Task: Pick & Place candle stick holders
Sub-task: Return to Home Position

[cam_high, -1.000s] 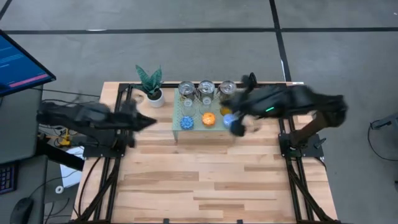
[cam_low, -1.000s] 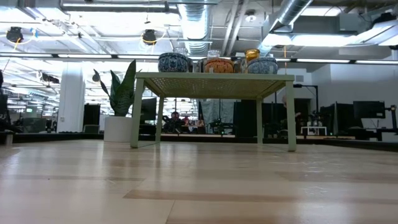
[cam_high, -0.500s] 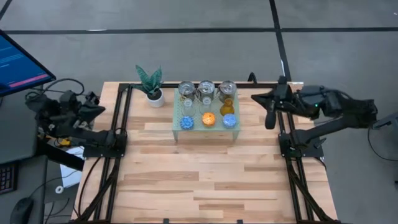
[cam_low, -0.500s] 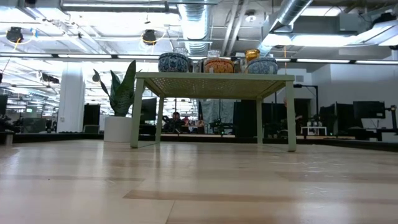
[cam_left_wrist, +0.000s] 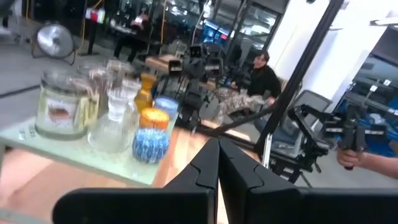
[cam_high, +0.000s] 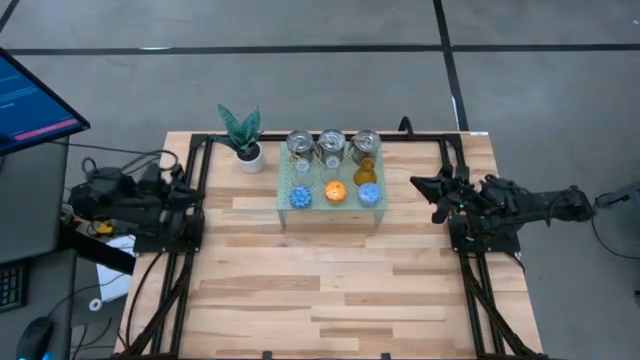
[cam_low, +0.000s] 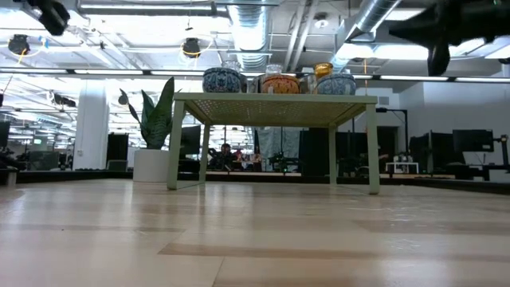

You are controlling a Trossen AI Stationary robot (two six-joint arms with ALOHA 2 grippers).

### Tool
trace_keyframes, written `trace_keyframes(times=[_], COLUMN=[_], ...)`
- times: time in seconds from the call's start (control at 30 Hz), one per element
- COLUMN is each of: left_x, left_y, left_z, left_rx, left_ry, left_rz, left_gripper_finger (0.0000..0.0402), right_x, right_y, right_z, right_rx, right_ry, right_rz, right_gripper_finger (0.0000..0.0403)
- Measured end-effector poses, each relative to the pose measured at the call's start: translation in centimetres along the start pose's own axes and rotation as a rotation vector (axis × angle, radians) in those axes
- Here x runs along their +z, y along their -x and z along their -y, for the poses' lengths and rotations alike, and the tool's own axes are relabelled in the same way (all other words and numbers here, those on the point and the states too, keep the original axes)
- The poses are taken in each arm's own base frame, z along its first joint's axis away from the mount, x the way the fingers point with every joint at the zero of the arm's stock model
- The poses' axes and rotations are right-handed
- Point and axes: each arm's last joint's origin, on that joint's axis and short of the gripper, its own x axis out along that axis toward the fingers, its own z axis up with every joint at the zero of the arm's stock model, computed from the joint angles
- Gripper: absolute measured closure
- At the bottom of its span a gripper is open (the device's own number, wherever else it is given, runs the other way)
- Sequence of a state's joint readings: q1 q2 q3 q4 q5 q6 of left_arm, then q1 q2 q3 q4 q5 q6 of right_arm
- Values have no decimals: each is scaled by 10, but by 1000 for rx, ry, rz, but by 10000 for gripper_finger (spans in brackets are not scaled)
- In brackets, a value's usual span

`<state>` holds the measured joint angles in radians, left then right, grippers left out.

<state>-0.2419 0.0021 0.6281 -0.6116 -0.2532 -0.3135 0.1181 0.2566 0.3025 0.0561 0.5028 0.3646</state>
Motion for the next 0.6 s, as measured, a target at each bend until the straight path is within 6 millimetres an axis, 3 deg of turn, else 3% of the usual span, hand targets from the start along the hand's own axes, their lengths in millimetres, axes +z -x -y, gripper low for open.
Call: trace_keyframes(times=[0.2,0.6], left_x=[-30,-102], left_y=[-22,-66], left_z=[-3,-15], left_rx=[12,17], left_ry=[-9,23], left_rz=[-62,-31], left_gripper_finger=[395,395], right_x=[-23,-49], right_y=[10,14], right_z=[14,26], right_rx=[40,62], right_ry=[-54,-50], right_rz=[85,70], right_gripper_finger=[403,403])
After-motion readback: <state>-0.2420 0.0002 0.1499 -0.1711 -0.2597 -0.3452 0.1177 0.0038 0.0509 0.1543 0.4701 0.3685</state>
